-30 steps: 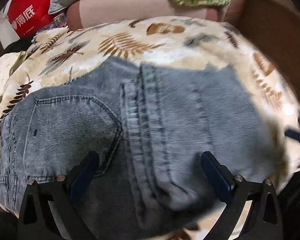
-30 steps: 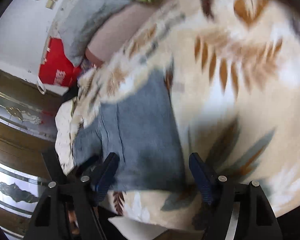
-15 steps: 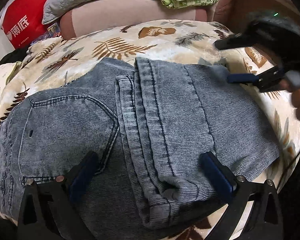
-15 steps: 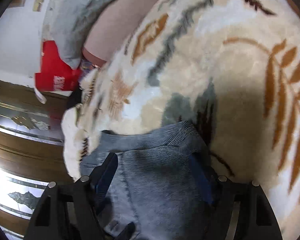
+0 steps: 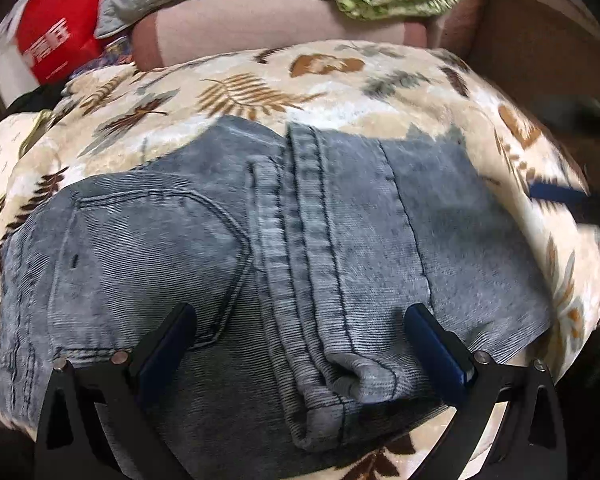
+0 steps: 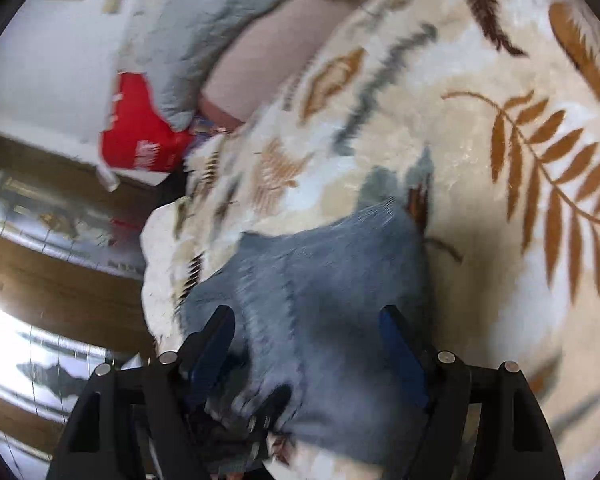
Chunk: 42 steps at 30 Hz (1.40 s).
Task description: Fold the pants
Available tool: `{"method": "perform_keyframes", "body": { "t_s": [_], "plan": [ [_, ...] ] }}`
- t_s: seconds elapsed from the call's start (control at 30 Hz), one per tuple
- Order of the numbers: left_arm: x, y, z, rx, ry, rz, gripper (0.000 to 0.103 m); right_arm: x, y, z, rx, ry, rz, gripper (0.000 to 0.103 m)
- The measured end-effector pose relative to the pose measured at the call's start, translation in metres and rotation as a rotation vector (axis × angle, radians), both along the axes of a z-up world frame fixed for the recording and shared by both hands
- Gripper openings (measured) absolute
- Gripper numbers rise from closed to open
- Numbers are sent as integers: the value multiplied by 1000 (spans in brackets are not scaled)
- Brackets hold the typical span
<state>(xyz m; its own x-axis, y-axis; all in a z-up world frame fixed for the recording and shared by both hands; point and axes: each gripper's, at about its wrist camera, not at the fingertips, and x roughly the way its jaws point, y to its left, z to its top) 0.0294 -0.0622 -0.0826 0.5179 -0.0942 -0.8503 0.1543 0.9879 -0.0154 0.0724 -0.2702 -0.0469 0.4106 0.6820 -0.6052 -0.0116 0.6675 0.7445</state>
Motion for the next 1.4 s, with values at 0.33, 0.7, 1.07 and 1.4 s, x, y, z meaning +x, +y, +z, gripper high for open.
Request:
{"method": "perform_keyframes", "body": {
  "t_s": [0.33, 0.7, 1.07, 1.4],
  "plan": [
    [-6, 14, 27, -7, -45, 65, 103, -60, -22, -56, 126, 129, -55, 77],
    [-2, 10, 31, 0, -48, 69, 103, -59, -18, -49, 64, 88, -35, 83],
    [5, 5, 30, 7, -45, 67, 103, -59, -13, -48, 50, 81, -15, 83],
    [12, 4, 24, -4, -41, 75, 103, -58, -13, -42, 15, 62, 8, 84]
  ]
}}
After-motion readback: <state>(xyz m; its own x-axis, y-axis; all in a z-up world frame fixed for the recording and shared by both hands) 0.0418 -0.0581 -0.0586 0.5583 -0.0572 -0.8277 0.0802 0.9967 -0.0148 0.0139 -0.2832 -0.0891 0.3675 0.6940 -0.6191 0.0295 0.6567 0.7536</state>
